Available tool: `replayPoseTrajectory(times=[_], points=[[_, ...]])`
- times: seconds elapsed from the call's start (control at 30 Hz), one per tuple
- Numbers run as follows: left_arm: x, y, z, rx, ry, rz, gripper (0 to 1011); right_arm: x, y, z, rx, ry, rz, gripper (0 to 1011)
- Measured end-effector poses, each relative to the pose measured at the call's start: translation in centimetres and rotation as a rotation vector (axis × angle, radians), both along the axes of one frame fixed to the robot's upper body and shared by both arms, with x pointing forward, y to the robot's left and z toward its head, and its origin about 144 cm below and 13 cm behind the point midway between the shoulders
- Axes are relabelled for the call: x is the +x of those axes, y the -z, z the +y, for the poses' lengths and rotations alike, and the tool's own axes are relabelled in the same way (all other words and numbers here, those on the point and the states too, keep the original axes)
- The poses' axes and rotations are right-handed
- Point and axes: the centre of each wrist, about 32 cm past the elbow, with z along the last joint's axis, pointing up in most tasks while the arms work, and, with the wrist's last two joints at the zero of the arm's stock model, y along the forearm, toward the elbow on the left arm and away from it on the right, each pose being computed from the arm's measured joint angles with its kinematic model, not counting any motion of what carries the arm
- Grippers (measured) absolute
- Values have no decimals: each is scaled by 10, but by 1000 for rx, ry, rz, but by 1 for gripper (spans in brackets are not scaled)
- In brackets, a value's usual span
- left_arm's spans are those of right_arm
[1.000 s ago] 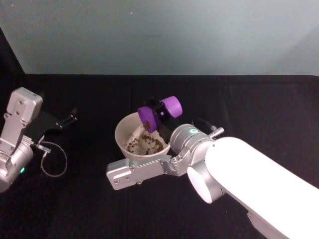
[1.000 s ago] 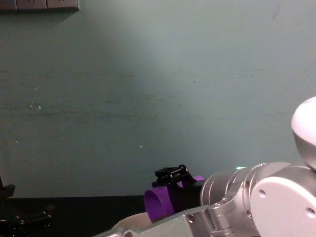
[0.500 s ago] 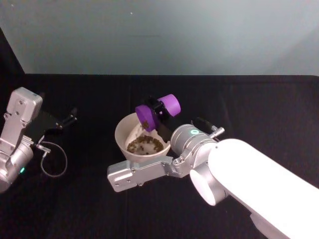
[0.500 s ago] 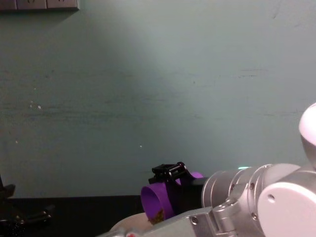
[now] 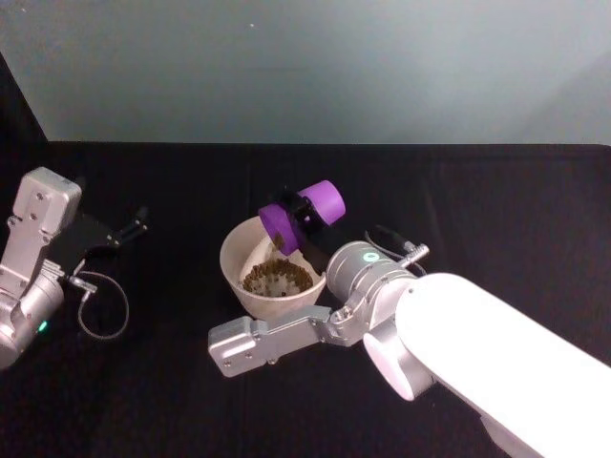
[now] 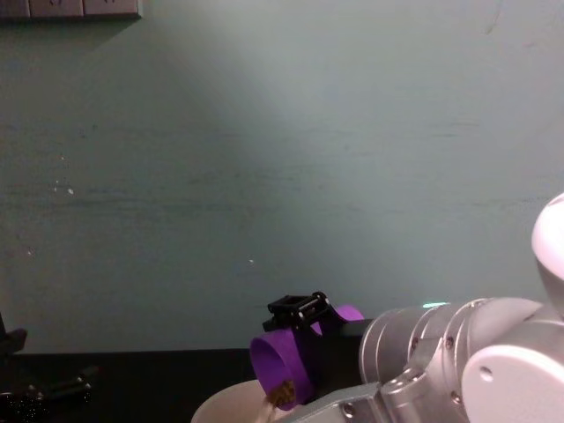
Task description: Pick up the cup and pour the mung beans from the cup into the bowl.
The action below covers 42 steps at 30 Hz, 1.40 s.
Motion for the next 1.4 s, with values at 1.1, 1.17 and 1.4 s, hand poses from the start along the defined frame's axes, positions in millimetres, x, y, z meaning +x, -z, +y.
replayPoseTrajectory(times=[1.1, 1.17, 1.4], points=[[0, 0, 0, 0, 0, 0, 1000, -10, 8, 15, -166, 17, -109, 730], [0, 0, 0, 0, 0, 0, 1000, -10, 8, 16, -174, 17, -113, 730], [0, 0, 0, 0, 0, 0, 1000, -13, 8, 19, -208, 17, -138, 730]])
